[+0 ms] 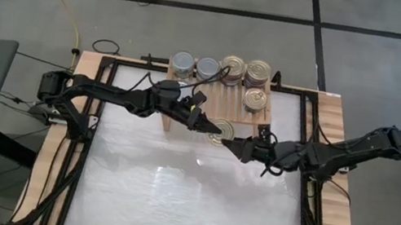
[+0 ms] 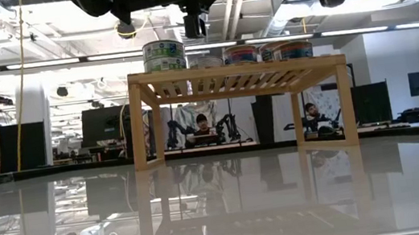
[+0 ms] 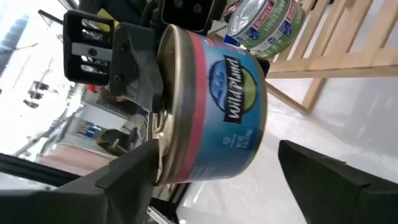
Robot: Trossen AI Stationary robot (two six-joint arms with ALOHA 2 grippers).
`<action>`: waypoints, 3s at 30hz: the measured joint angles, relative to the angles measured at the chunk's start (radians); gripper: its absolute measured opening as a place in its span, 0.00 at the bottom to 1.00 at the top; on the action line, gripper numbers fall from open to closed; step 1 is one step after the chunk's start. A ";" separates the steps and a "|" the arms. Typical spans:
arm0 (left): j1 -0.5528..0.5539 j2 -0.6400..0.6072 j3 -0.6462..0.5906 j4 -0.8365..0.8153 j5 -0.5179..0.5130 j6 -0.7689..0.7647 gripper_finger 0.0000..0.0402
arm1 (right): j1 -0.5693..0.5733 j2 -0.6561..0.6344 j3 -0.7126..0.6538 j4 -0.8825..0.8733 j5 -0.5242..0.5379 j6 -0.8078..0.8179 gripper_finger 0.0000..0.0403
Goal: Stack canned seafood by type on shelf
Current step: Stack the blue tuna can on top of the blue tuna can on the shelf
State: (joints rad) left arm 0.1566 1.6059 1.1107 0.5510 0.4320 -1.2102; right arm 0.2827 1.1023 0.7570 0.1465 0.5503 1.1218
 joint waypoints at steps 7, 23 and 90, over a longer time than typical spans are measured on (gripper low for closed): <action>0.001 0.000 0.000 -0.001 0.001 -0.002 0.44 | -0.026 -0.001 -0.001 -0.001 0.008 0.037 0.93; 0.001 -0.001 -0.003 -0.009 0.008 -0.008 0.44 | -0.050 -0.007 -0.002 0.013 -0.031 -0.028 0.78; 0.047 -0.291 -0.005 -0.332 -0.128 0.573 0.68 | -0.016 -0.287 -0.003 -0.256 0.040 -0.019 0.56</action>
State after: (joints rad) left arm 0.2039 1.3150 1.1061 0.2186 0.3042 -0.6370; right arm 0.2664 0.8154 0.7544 -0.1091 0.5907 1.1026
